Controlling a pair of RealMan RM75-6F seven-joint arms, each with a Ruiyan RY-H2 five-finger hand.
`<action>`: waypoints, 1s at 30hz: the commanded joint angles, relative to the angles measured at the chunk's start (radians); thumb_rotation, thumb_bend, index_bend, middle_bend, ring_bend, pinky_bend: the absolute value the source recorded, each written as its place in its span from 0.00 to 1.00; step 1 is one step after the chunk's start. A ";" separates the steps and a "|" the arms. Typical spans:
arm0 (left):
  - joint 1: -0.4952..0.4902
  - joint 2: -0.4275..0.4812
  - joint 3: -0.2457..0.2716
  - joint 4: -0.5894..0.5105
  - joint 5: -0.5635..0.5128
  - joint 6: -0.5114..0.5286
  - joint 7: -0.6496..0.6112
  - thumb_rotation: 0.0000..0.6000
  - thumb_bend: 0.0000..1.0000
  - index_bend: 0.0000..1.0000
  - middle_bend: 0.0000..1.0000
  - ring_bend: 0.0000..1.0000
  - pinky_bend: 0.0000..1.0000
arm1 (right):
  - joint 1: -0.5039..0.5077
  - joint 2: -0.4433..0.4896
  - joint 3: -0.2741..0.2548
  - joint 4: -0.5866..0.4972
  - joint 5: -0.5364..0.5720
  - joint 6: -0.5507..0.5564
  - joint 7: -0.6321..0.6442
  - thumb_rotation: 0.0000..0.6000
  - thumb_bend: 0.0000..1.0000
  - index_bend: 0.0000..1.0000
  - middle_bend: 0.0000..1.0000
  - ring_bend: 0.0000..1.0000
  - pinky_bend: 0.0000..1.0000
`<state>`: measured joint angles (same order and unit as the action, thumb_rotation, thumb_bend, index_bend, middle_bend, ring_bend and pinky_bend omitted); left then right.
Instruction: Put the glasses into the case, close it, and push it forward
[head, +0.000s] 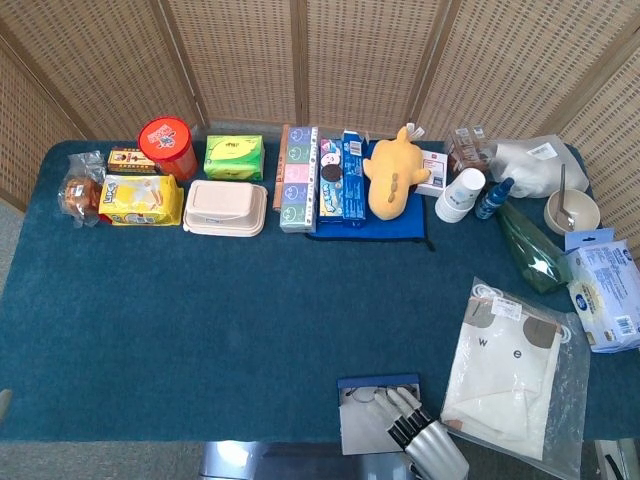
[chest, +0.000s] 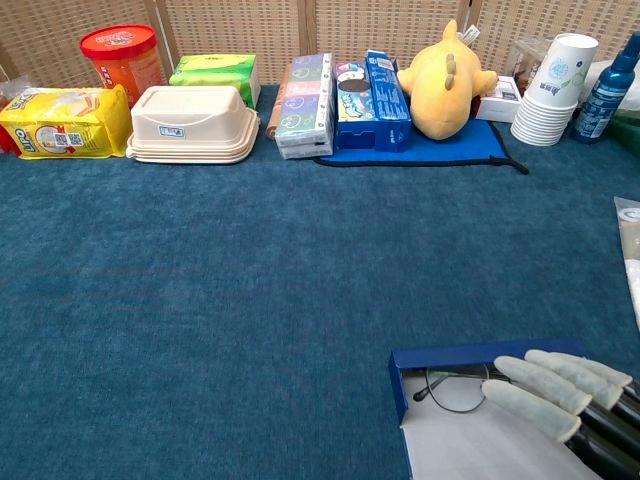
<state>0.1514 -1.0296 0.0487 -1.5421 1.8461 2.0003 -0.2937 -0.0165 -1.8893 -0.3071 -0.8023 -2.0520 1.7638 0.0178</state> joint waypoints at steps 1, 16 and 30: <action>0.002 -0.001 0.000 0.006 -0.005 0.002 -0.007 1.00 0.32 0.13 0.04 0.00 0.00 | 0.005 0.001 0.004 -0.015 -0.001 0.007 -0.002 1.00 0.19 0.00 0.00 0.00 0.12; 0.009 -0.012 -0.005 0.038 -0.028 0.006 -0.037 1.00 0.32 0.13 0.04 0.00 0.00 | 0.054 0.025 0.047 -0.166 0.003 -0.010 -0.062 1.00 0.24 0.24 0.14 0.09 0.18; 0.007 -0.030 -0.013 0.071 -0.052 -0.009 -0.055 1.00 0.32 0.13 0.04 0.00 0.00 | 0.114 0.120 0.039 -0.333 0.026 -0.181 -0.185 1.00 0.37 0.47 0.25 0.17 0.22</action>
<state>0.1583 -1.0595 0.0364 -1.4711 1.7948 1.9917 -0.3489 0.0925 -1.7772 -0.2670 -1.1260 -2.0311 1.5925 -0.1580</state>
